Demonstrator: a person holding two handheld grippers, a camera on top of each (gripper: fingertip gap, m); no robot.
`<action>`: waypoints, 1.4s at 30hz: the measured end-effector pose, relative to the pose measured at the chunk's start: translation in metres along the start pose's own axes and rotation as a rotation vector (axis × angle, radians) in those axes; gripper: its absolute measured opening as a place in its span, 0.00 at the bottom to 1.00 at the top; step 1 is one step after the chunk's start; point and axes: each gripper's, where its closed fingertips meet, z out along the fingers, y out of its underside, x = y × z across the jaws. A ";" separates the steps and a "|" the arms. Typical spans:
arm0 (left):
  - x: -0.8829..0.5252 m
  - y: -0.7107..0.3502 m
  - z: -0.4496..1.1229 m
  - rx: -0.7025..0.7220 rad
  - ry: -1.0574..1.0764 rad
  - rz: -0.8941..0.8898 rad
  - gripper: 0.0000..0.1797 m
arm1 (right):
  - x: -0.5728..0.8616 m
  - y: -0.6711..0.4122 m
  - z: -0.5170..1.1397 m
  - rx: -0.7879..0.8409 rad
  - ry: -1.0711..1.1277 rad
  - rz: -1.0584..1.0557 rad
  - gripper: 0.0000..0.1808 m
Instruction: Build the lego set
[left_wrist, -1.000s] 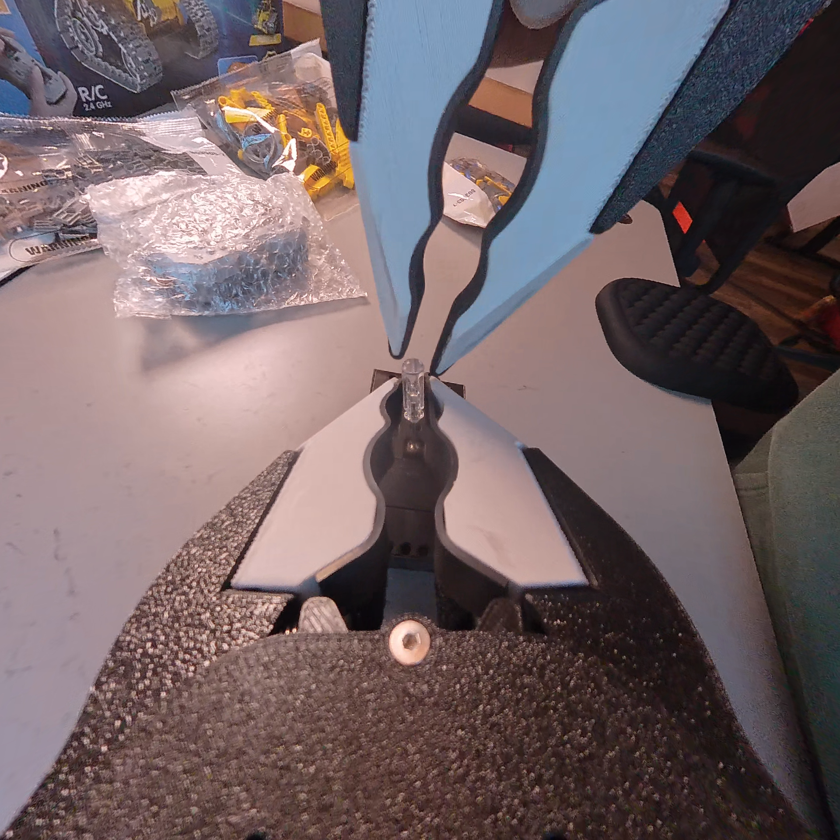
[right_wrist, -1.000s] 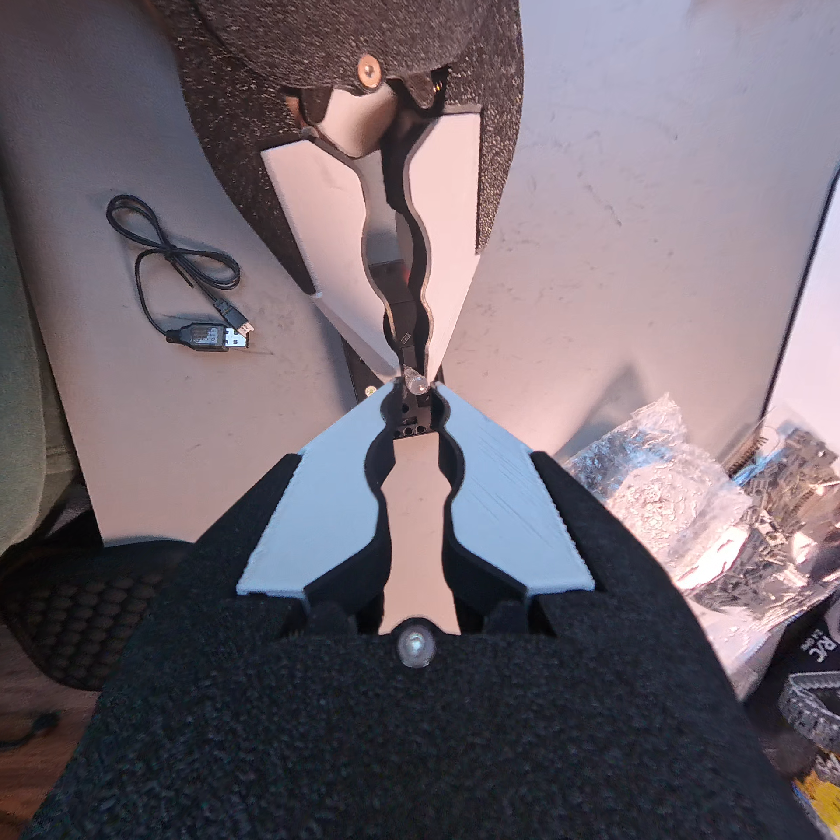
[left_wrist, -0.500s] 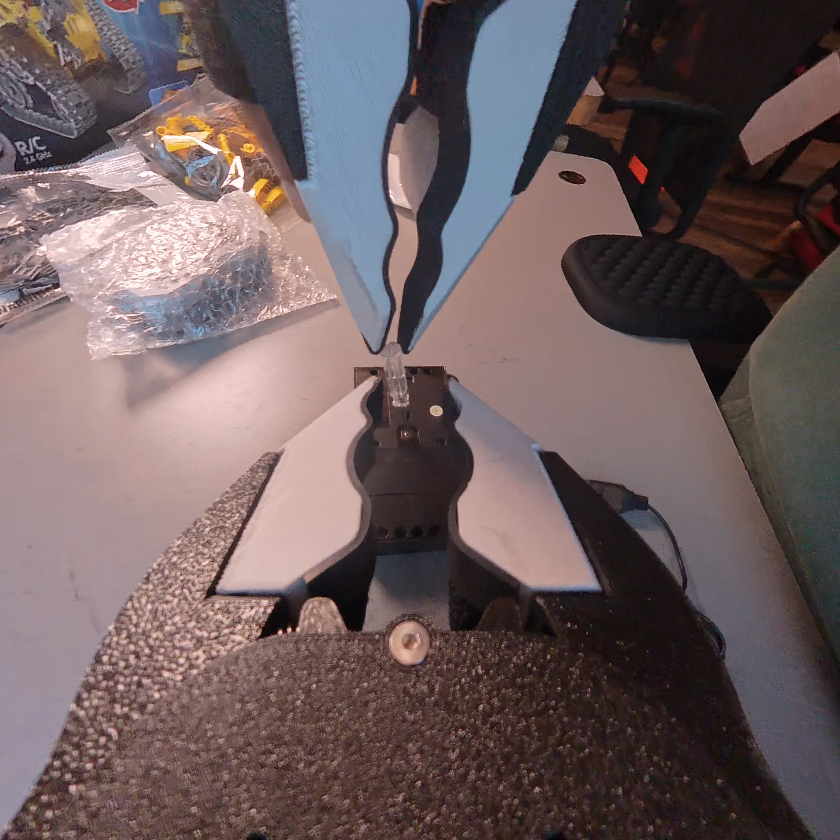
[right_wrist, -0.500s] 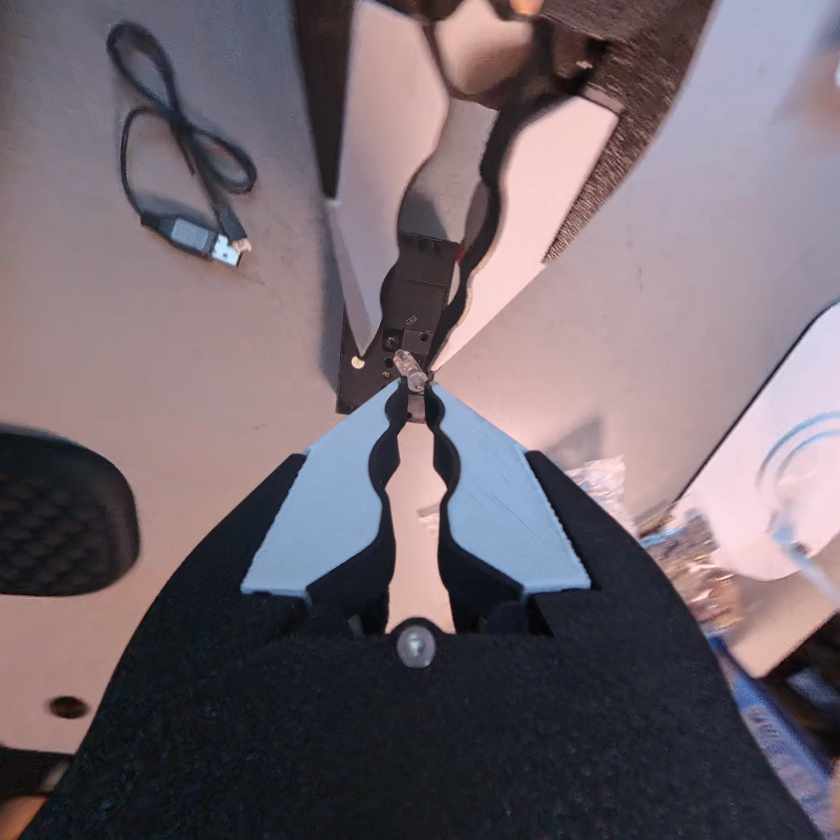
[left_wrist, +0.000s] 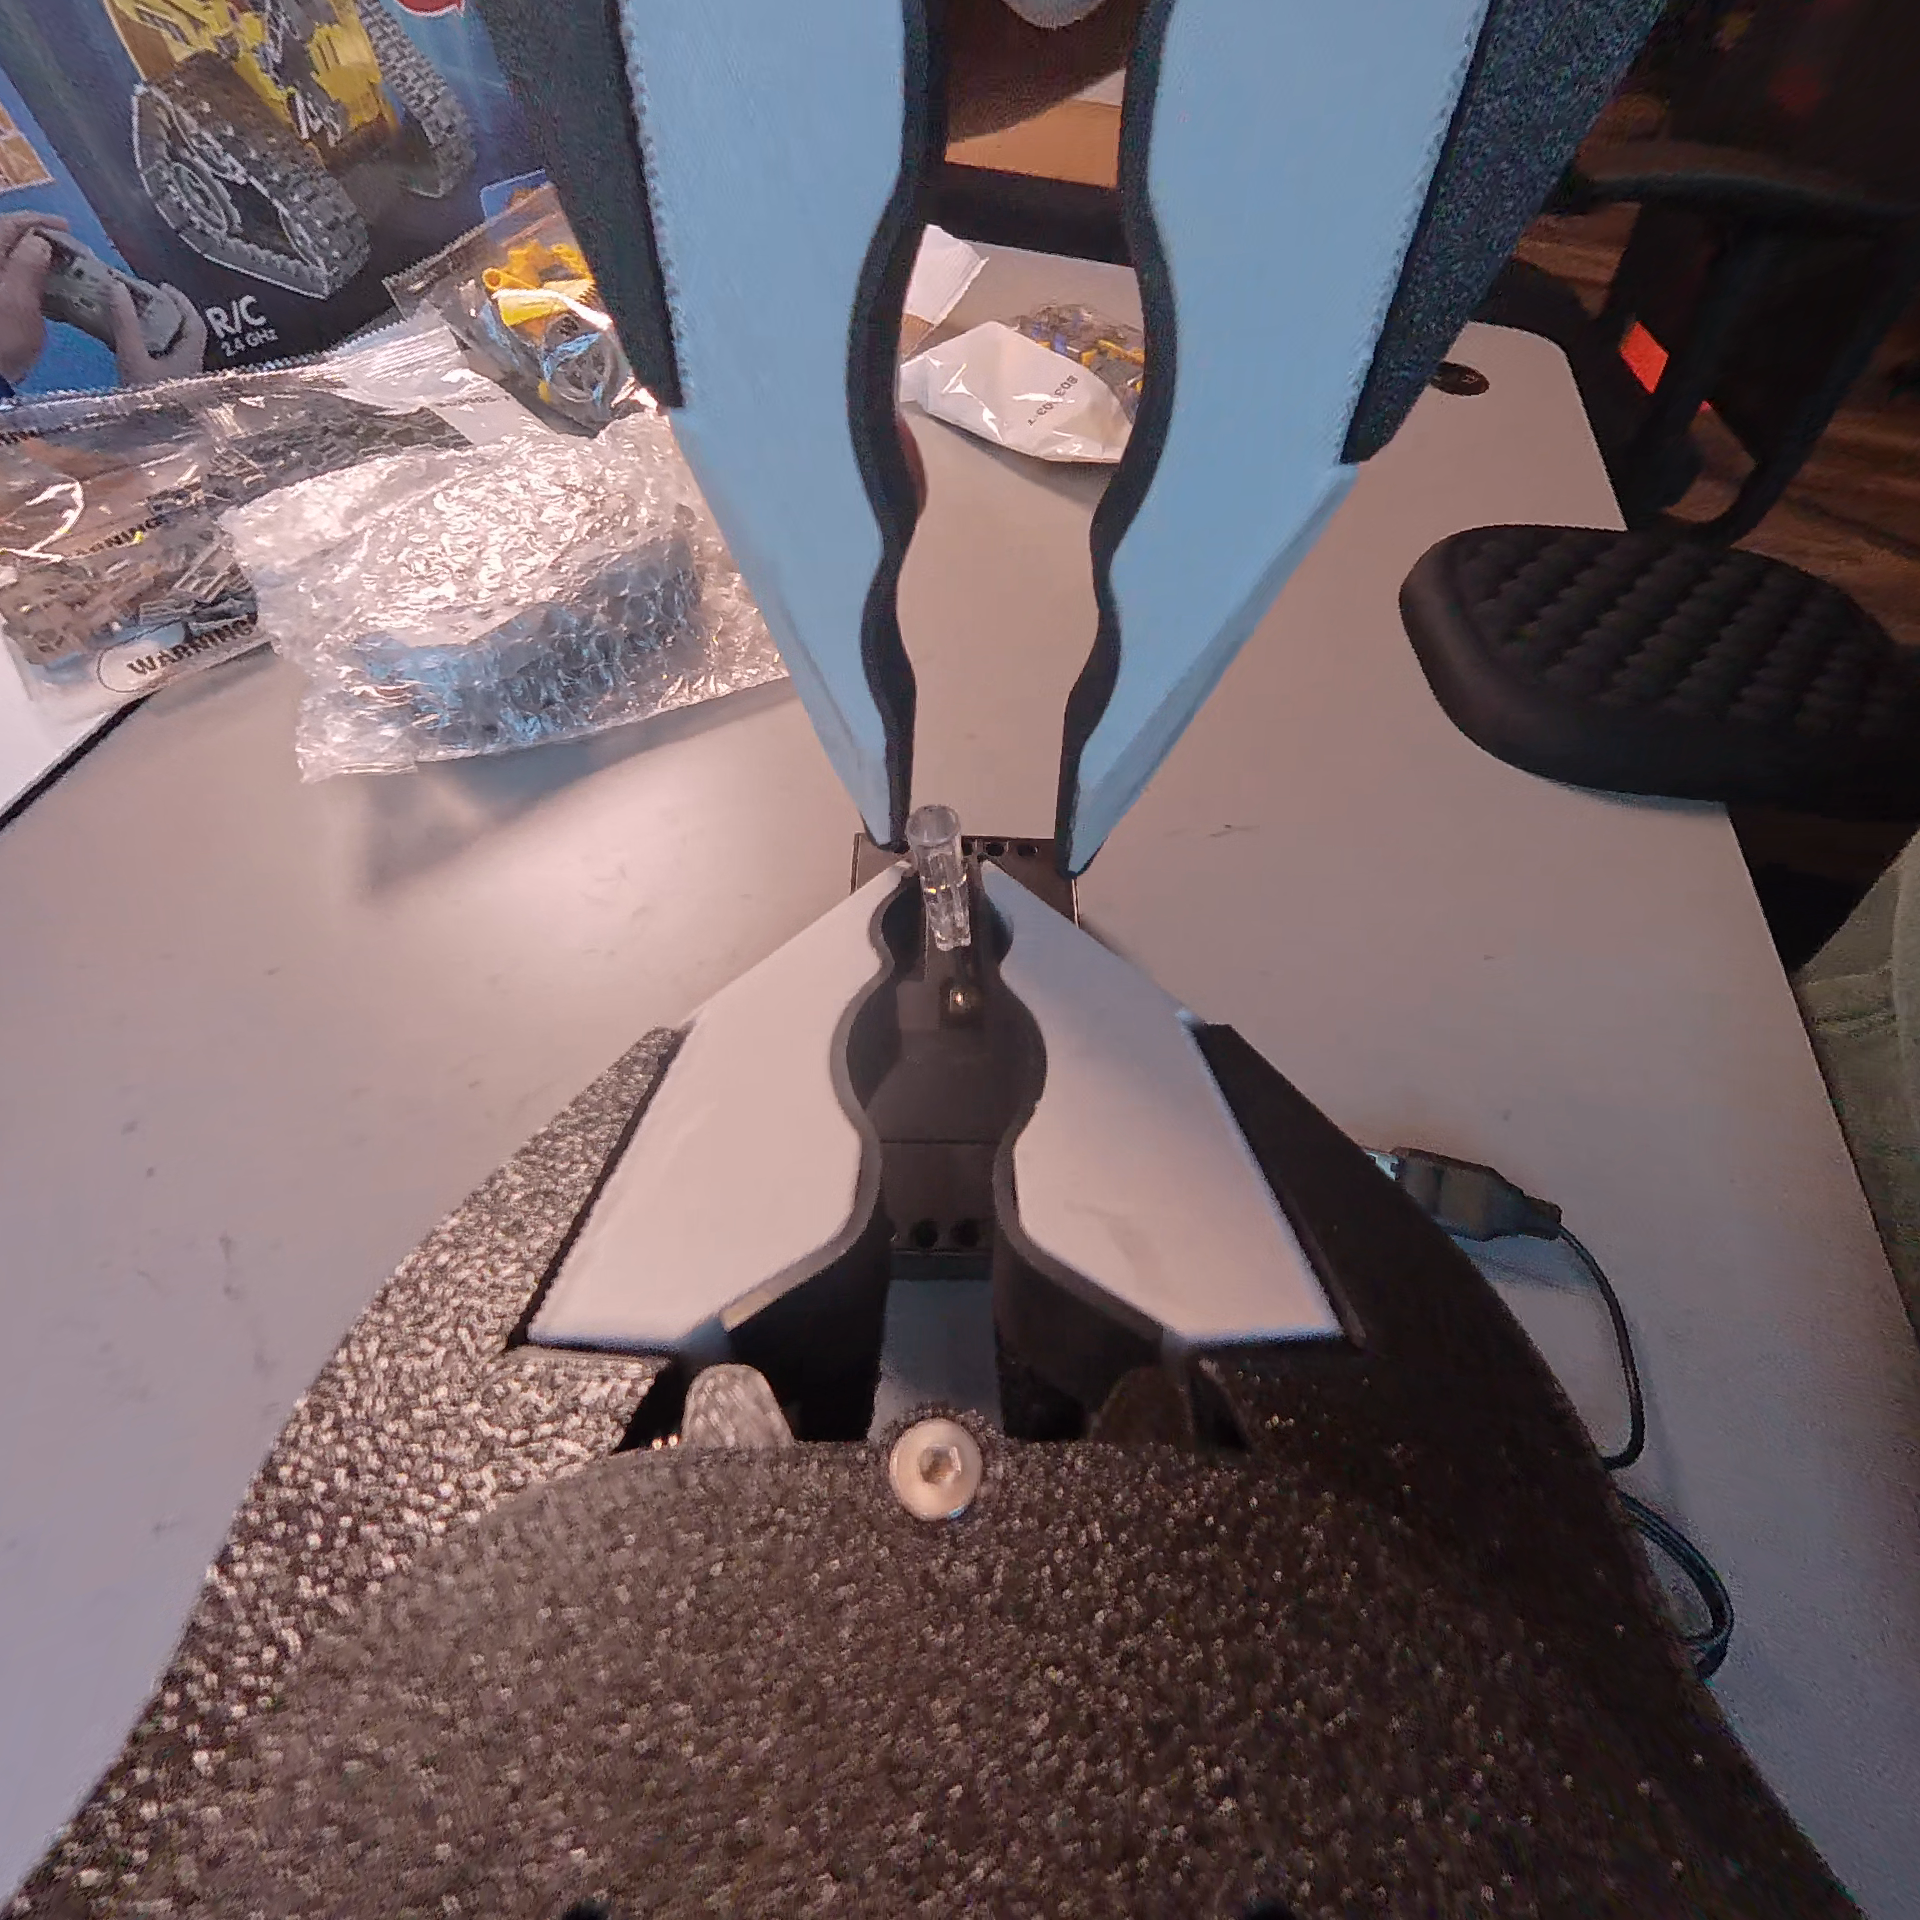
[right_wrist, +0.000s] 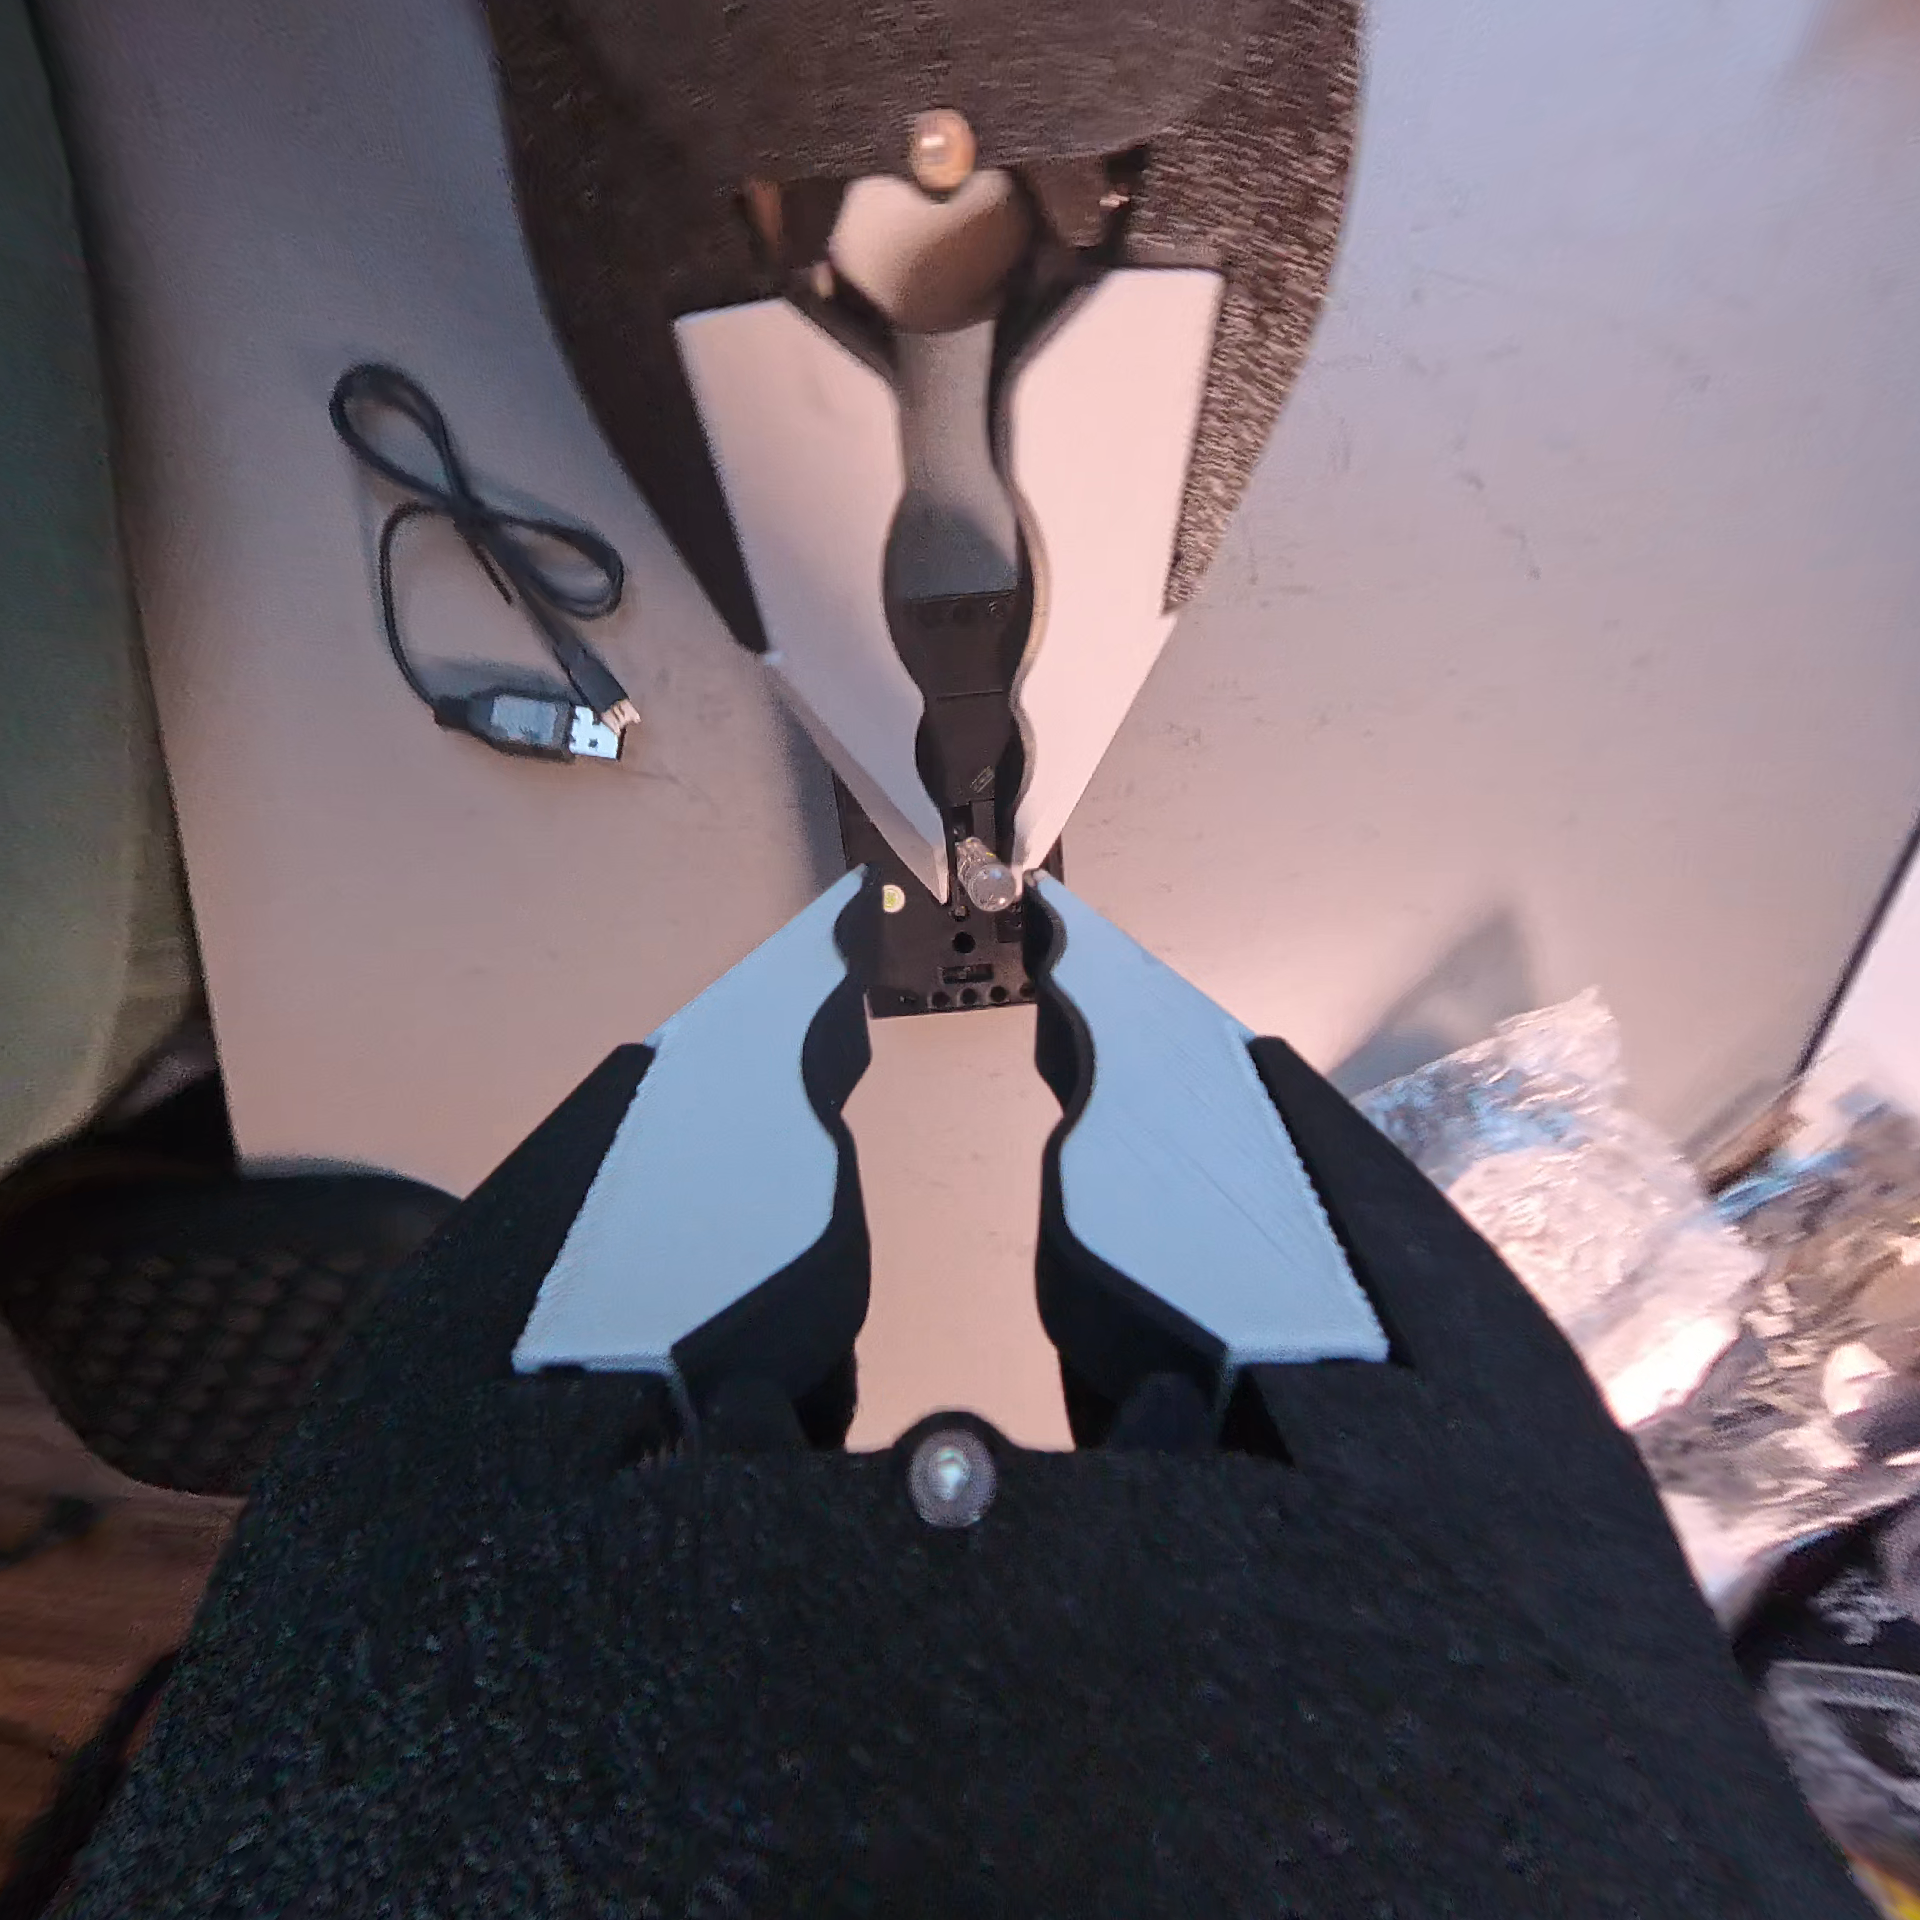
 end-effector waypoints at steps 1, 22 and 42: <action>0.000 0.000 0.000 -0.002 -0.012 -0.003 0.04 | -0.001 -0.002 0.000 0.016 -0.018 0.063 0.13; 0.005 0.001 -0.002 0.025 0.149 0.033 0.05 | 0.003 -0.001 0.000 -0.113 0.066 -0.422 0.05; -0.006 0.001 0.000 0.004 0.020 -0.045 0.04 | 0.016 0.005 -0.003 -0.110 0.015 0.190 0.05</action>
